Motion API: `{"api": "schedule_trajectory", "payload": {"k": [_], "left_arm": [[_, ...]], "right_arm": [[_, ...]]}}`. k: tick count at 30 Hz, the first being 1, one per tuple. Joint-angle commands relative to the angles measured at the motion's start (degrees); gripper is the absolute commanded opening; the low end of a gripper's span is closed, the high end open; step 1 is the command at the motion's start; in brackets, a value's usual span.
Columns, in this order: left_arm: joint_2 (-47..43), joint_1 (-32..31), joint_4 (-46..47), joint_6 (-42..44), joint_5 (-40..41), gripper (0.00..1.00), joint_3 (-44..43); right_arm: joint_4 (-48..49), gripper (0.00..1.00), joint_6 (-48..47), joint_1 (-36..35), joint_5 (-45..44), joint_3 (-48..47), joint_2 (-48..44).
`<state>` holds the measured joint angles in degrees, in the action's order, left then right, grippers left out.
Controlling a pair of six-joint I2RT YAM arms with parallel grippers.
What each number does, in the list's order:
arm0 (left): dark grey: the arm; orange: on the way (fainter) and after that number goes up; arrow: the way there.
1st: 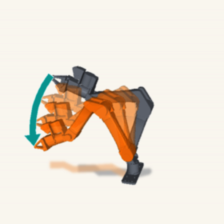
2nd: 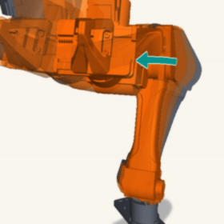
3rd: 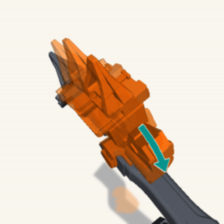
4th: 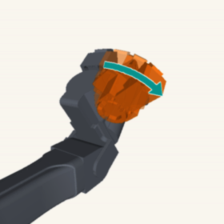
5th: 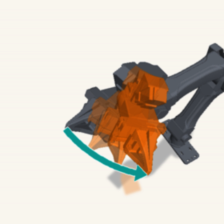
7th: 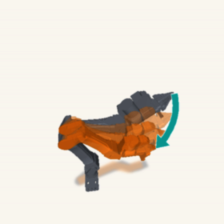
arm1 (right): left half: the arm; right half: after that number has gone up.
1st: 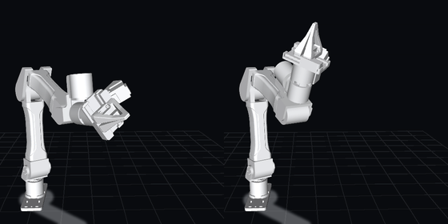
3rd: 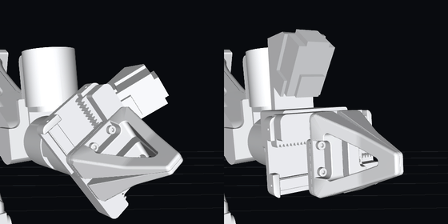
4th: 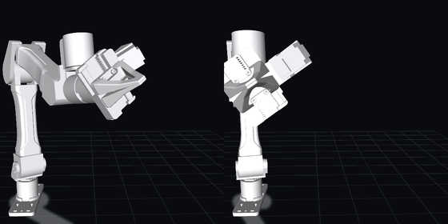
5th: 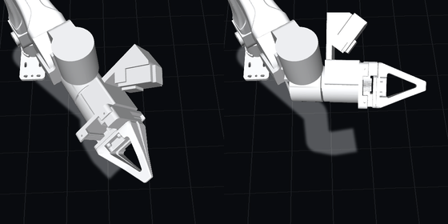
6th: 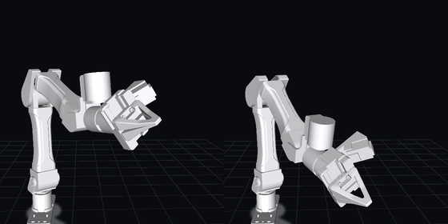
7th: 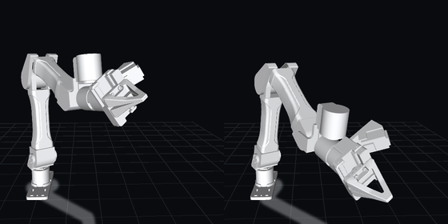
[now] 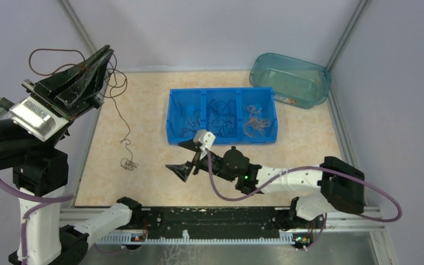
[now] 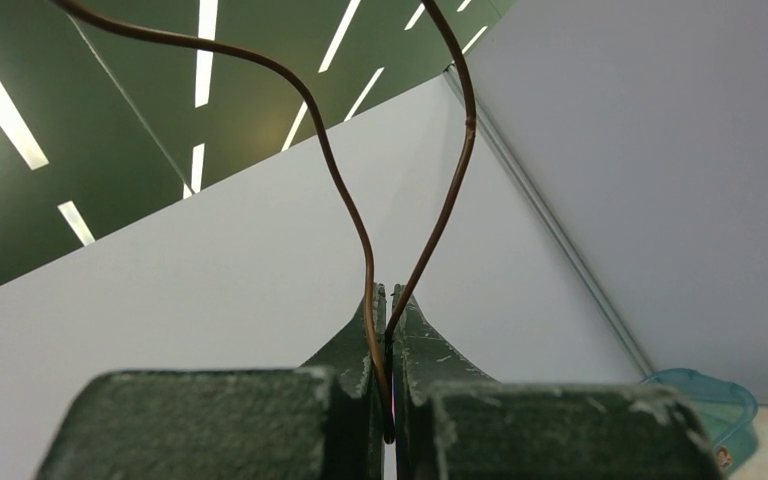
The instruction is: Untangle the cables
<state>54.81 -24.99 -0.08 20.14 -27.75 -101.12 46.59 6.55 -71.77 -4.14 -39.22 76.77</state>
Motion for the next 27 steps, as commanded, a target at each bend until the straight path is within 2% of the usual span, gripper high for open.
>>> {"api": "schedule_trajectory", "payload": {"k": [1, 6, 9, 10, 12, 13, 14, 15, 16, 22, 27], "left_arm": [[0.0, 0.0, -0.6, -0.2, -0.9, 0.00, -1.0], [-0.6, 0.0, -1.1, 0.4, -1.1, 0.00, 0.0], [-1.1, 0.0, -1.5, 0.5, -1.4, 0.00, 0.8], [-1.2, 0.0, -1.9, 0.4, -1.6, 0.00, 1.0], [-1.7, 0.0, -2.7, 0.1, -1.9, 0.00, 1.7], [-2.2, 0.0, -3.0, 0.0, -2.1, 0.00, 2.6], [-2.5, 0.0, -3.4, -0.2, -2.3, 0.00, 3.6], [-3.1, -0.1, -4.2, -0.4, -2.6, 0.00, 4.8], [-3.8, -0.1, -5.2, -0.4, -2.9, 0.00, 6.3], [-8.8, -0.1, -7.2, -1.0, -2.3, 0.02, 21.0], [-11.8, 0.0, -10.8, 2.1, -1.7, 0.03, 29.4]], "right_arm": [[4.1, 0.89, -1.9, -0.1, 4.7, -7.6, 7.2], [4.3, 0.88, -1.6, -0.1, 7.8, -12.9, 13.9], [3.7, 0.82, -1.6, 0.0, 7.5, -12.9, 15.4], [4.2, 0.75, -1.7, 0.0, 6.8, -11.9, 15.3], [5.8, 0.52, -2.1, 0.0, 4.2, -8.9, 13.2], [6.5, 0.36, -2.5, 0.0, 3.4, -7.4, 11.9], [7.0, 0.15, -2.6, 0.0, 2.5, -5.9, 10.3], [7.2, 0.04, -2.8, 0.0, 1.7, -4.5, 8.7], [7.1, 0.00, -3.1, 0.0, 1.0, -3.4, 7.2], [4.5, 0.00, -4.0, 0.0, -1.2, 1.0, -1.1], [2.2, 0.00, -5.4, 0.0, -2.4, 2.4, -5.8]]}}
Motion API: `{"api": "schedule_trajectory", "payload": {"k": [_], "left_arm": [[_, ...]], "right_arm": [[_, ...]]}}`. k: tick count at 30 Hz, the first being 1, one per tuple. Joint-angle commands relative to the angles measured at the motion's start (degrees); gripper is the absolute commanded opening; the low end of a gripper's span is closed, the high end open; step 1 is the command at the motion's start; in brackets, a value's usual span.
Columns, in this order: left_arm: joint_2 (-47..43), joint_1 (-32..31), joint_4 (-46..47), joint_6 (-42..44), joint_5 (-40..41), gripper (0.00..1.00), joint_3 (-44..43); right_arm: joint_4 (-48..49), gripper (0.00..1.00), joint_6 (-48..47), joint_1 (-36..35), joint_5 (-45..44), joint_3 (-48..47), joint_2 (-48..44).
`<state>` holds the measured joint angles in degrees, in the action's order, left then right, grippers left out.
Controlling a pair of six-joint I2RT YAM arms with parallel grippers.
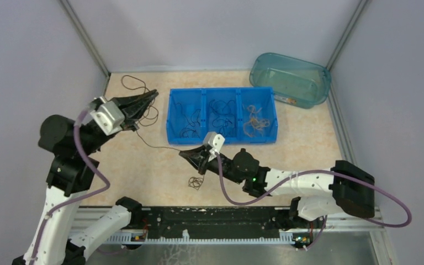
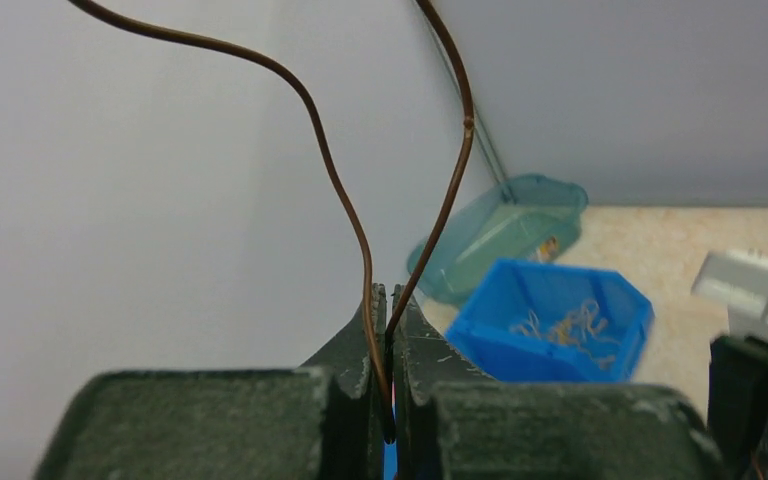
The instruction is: Untangle the cables
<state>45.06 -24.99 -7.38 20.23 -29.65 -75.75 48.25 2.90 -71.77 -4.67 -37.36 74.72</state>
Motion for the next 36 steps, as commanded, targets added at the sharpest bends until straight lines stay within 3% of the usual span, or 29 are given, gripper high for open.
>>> {"api": "schedule_trajectory", "payload": {"k": [1, 6, 10, 13, 16, 19, 23, 29, 36], "left_arm": [[-2.3, 0.0, -4.9, 2.5, 0.0, 0.05, 5.2], [-0.7, 0.0, -16.6, 3.6, -8.8, 0.20, 5.7], [-0.1, -0.1, -22.4, 2.5, -18.6, 0.23, 6.5], [-0.2, 0.0, -24.0, 2.7, -19.8, 0.19, 9.2], [-1.2, 0.0, -21.4, 8.4, -10.0, 0.02, 13.3], [-2.7, 0.0, -11.4, 17.4, 11.5, 0.00, 17.9], [-0.7, 0.0, -0.8, 32.5, 27.9, 0.00, 18.8], [5.2, 0.0, 2.5, 38.5, 34.6, 0.00, 11.1], [8.8, 0.0, 6.5, 44.3, 37.8, 0.00, 9.6]], "right_arm": [[-0.1, 0.00, -2.3, 0.0, -1.9, 0.4, -4.2], [-3.7, 0.00, -3.2, 0.0, -1.4, -1.3, -5.6], [-5.6, 0.00, -3.3, 0.0, -0.7, -2.3, -6.1], [-7.0, 0.00, -3.3, 0.0, -0.5, -3.0, -6.2], [-8.2, 0.00, -3.1, 0.0, -0.5, -2.9, -7.0], [-11.1, 0.00, -3.0, 0.0, -2.5, -1.4, -8.7], [-12.1, 0.00, -2.0, 0.0, -6.1, 4.5, -12.2], [-12.5, 0.00, 1.1, 0.4, -9.9, 13.1, -17.6], [-16.3, 0.00, 4.3, 0.4, -14.0, 21.3, -26.9]]}}
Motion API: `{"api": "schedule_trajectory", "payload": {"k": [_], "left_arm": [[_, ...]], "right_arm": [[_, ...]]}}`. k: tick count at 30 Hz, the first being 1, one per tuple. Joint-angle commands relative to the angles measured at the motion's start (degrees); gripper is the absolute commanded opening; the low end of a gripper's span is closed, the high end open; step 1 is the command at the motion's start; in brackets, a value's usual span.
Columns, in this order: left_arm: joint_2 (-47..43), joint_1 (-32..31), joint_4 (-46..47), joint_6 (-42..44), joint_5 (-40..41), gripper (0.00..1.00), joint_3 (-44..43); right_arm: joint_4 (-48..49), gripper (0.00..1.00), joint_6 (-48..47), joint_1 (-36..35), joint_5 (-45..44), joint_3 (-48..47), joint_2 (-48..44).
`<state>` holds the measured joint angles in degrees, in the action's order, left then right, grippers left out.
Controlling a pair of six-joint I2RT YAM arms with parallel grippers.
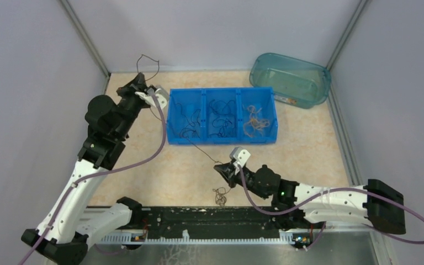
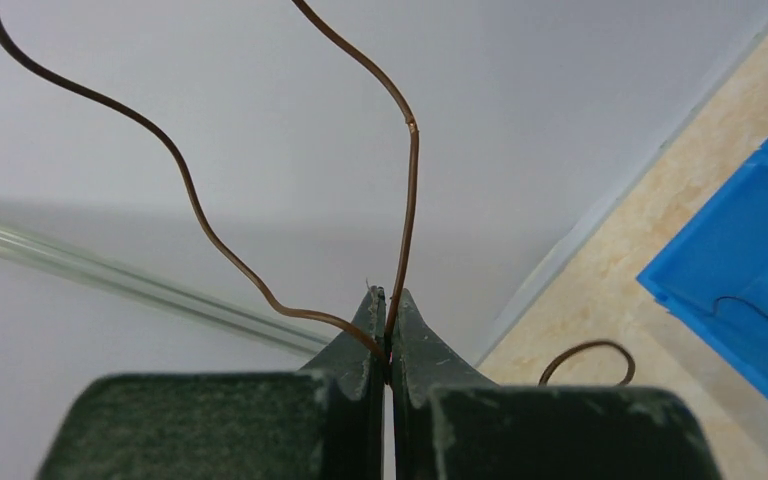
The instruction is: Untangle the cables
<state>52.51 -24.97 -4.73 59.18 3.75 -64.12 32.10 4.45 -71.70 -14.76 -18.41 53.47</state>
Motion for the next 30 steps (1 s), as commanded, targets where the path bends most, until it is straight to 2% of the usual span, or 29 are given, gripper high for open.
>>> {"api": "schedule_trajectory", "payload": {"k": [1, 5, 9, 14, 16, 20, 23, 30], "left_arm": [[2.1, 0.1, 4.7, 6.3, 5.1, 0.00, -2.2], [5.5, 3.2, 7.0, 9.7, 4.6, 0.00, -5.0], [9.4, 5.6, 1.6, 4.9, -0.2, 0.00, -10.5], [14.4, 8.3, 2.6, 3.4, 1.9, 0.00, -11.8], [15.4, 10.4, 0.1, -1.6, -3.4, 0.00, -14.1], [16.7, 10.5, -7.0, -15.7, -17.1, 0.00, -18.5], [16.6, 9.8, -6.0, -21.2, -23.7, 0.00, -16.6], [17.8, 7.6, -0.6, -19.7, -22.5, 0.00, -8.2]], "right_arm": [[-0.7, 0.00, 3.0, 0.3, -4.6, 3.3, -7.0], [-4.5, 0.00, 4.1, 0.4, -6.8, 6.5, -13.1], [-4.8, 0.00, 4.5, 0.5, -8.2, 8.1, -17.2], [-8.3, 0.00, 4.1, 0.5, -8.3, 6.3, -17.6], [-7.6, 0.00, 4.7, 0.5, -7.6, 7.3, -19.0], [-5.4, 0.00, 4.4, 0.5, -8.1, 7.5, -18.3], [-3.9, 0.00, 4.4, 0.5, -7.1, 6.2, -16.4], [-2.0, 0.00, 5.0, 0.5, -6.3, 4.6, -15.0]]}}
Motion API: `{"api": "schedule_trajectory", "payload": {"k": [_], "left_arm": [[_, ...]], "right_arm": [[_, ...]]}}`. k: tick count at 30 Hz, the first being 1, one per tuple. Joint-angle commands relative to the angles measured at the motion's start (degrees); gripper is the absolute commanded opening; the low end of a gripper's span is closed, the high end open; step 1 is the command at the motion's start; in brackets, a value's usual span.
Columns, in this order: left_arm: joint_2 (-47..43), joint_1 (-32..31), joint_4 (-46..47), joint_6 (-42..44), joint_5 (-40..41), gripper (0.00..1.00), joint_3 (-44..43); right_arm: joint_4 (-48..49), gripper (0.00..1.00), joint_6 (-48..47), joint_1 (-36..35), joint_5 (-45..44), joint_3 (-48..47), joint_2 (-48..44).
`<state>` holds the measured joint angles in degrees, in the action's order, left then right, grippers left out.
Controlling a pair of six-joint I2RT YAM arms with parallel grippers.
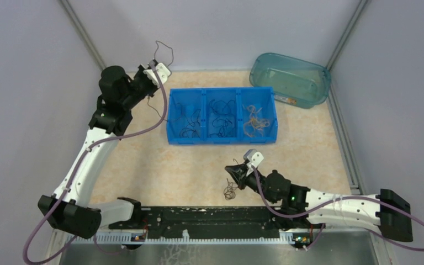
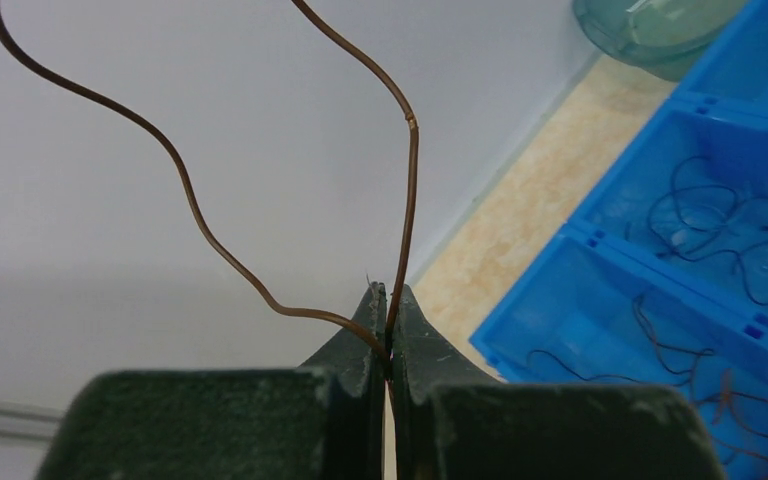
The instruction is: Untangle the cables
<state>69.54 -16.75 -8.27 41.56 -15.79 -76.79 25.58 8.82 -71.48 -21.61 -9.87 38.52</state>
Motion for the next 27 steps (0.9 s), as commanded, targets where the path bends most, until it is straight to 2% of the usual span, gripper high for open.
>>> {"api": "schedule_trajectory", "payload": {"k": [1, 12, 22, 27], "left_arm": [[1.1, -0.8, 3.9, -2.0, -3.1, 0.00, 5.5], [7.2, -1.4, 8.5, -8.8, -8.1, 0.00, 7.7], [13.7, -3.0, 15.1, -8.5, -6.8, 0.00, 9.1], [20.7, -3.6, 13.5, -10.7, -6.8, 0.00, 4.8]], "right_arm": [[4.4, 0.00, 0.5, 0.2, 0.5, -4.2, 0.0], [4.9, 0.00, 0.8, 0.3, -0.8, -4.3, 0.7], [3.2, 0.00, 0.1, 0.3, -0.9, -5.7, 0.4], [3.0, 0.00, 0.1, 0.3, -1.7, -6.0, 0.3]]}}
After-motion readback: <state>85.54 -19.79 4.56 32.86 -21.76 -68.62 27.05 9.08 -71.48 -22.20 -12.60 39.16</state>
